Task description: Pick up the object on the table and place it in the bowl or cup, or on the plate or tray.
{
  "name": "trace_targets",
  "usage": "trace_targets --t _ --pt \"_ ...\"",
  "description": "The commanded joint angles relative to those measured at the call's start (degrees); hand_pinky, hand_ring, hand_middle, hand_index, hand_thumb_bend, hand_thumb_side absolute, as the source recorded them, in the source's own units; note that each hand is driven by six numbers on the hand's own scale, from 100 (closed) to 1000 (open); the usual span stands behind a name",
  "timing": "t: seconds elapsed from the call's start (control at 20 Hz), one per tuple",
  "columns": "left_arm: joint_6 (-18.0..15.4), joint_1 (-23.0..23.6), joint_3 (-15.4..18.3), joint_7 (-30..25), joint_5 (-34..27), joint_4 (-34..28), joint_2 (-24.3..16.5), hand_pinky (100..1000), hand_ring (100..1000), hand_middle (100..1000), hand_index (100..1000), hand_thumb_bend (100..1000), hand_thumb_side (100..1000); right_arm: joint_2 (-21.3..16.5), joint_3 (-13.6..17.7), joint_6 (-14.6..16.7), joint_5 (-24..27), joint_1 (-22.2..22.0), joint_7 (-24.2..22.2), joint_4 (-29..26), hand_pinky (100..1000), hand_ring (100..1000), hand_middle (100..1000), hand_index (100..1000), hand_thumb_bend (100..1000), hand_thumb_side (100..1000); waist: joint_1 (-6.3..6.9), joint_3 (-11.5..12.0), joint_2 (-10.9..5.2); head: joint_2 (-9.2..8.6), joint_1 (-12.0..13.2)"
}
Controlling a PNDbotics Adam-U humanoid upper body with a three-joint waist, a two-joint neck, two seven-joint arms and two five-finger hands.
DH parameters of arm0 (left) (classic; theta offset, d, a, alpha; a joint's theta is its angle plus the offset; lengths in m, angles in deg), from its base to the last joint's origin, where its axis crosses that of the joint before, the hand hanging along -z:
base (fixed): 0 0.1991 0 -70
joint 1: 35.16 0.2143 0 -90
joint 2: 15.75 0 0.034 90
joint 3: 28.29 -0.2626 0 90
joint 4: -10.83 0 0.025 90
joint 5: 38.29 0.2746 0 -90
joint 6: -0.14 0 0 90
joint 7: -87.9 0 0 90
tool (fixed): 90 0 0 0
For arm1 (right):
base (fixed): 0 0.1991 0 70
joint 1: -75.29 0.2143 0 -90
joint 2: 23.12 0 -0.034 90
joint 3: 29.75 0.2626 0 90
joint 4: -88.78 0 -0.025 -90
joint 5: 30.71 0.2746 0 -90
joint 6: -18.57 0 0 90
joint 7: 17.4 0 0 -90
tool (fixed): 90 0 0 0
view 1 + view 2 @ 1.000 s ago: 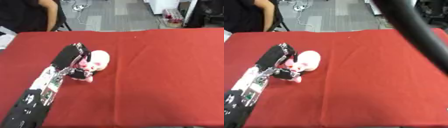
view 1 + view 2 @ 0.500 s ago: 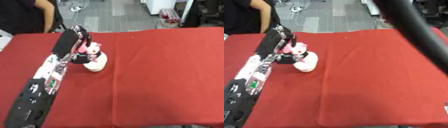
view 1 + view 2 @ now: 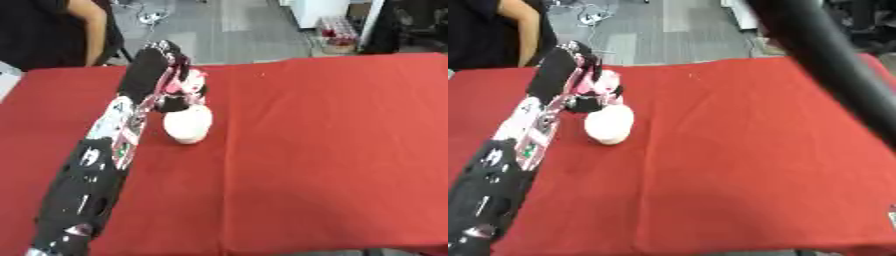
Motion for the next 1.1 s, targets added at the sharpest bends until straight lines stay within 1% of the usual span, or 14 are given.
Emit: trace_targets --t 0.05,0.15,0.3,0.35,0.4,0.45,0.5,0.55,0.75,0.9,0.95,1.0,1.05,1.1 --pt "-0.8 -1.6 0.9 1.1 1.7 2.3 -0.2 100 100 102 259 294 100 -0.9 0.2 0.0 0.2 0.8 -0.4 -0.8 478 594 807 849 100 844 -0.14 -0.1 -0.34 -0.19 0.0" --pt "-1.2 -1.7 1.0 1.2 2.4 3.5 -0.2 100 112 126 280 300 100 -0.9 0.2 0.0 0.2 0.8 -0.6 -0.8 478 594 807 848 100 844 -0.15 -0.1 -0.34 -0.19 0.0" --pt "-1.5 -1.8 1.2 0.7 3.6 4.6 -0.5 100 186 197 345 312 100 -0.9 0.2 0.0 0.2 0.7 -0.8 -0.8 479 594 807 848 100 844 -0.18 0.0 -0.36 -0.19 0.0" --pt "-1.2 -1.8 1.2 -0.3 4.2 5.2 -0.7 100 316 325 457 339 100 -0.9 0.2 0.0 0.1 0.7 -0.9 -0.8 479 594 807 848 100 844 -0.18 0.0 -0.37 -0.19 0.1" --pt "-0.8 -2.0 1.2 -1.8 5.0 5.9 -0.8 100 385 402 518 372 100 -0.9 0.2 0.0 0.1 0.6 -1.0 -0.8 479 594 807 848 100 843 -0.19 0.0 -0.38 -0.19 0.1" --pt "0.1 -2.1 1.3 -4.0 6.1 6.7 -0.9 100 411 444 567 408 100 -0.9 0.2 0.0 0.1 0.6 -1.0 -0.8 479 594 807 848 100 843 -0.2 0.0 -0.39 -0.19 0.1" --pt "0.8 -2.3 1.4 -5.7 6.9 6.9 -0.9 118 428 467 595 486 100 -0.8 0.2 0.0 0.1 0.6 -1.1 -0.8 479 594 807 848 100 842 -0.21 0.0 -0.39 -0.19 0.1" --pt "1.6 -2.4 1.5 -7.3 7.8 7.2 -1.0 144 445 493 616 434 100 -0.8 0.2 0.0 0.1 0.6 -1.1 -0.8 479 594 807 848 100 843 -0.22 0.0 -0.38 -0.19 0.1" --pt "3.1 -2.7 1.5 -10.5 9.3 7.2 -0.8 164 459 512 628 422 100 -0.8 0.1 0.0 0.0 0.5 -1.3 -0.8 479 595 807 847 100 842 -0.22 0.1 -0.32 -0.19 0.1" --pt "3.4 -2.7 1.5 -11.2 9.6 7.1 -0.8 215 496 540 666 427 100 -0.8 0.1 0.0 -0.1 0.5 -1.4 -0.8 479 595 808 847 100 843 -0.22 0.1 -0.32 -0.19 0.0" --pt "3.5 -2.7 1.5 -11.5 9.7 7.2 -0.8 283 556 597 748 452 100 -0.8 0.1 0.0 -0.1 0.5 -1.4 -0.8 479 595 808 847 100 843 -0.22 0.1 -0.33 -0.19 -0.1" --pt "3.7 -2.7 1.5 -11.9 9.9 7.3 -0.8 270 543 585 732 446 100 -0.8 0.1 0.0 -0.1 0.5 -1.4 -0.8 479 595 808 847 100 843 -0.22 0.1 -0.35 -0.19 -0.1" --pt "3.8 -2.7 1.4 -12.1 10.0 7.3 -0.8 324 598 640 805 482 100 -0.8 0.1 0.0 -0.2 0.5 -1.4 -0.8 479 595 807 846 100 843 -0.22 0.1 -0.37 -0.19 -0.1" --pt "3.9 -2.7 1.4 -12.2 10.1 7.3 -0.8 321 595 636 800 476 100 -0.9 0.1 0.0 -0.2 0.5 -1.5 -0.8 479 595 807 847 100 843 -0.22 0.1 -0.39 -0.19 -0.1"
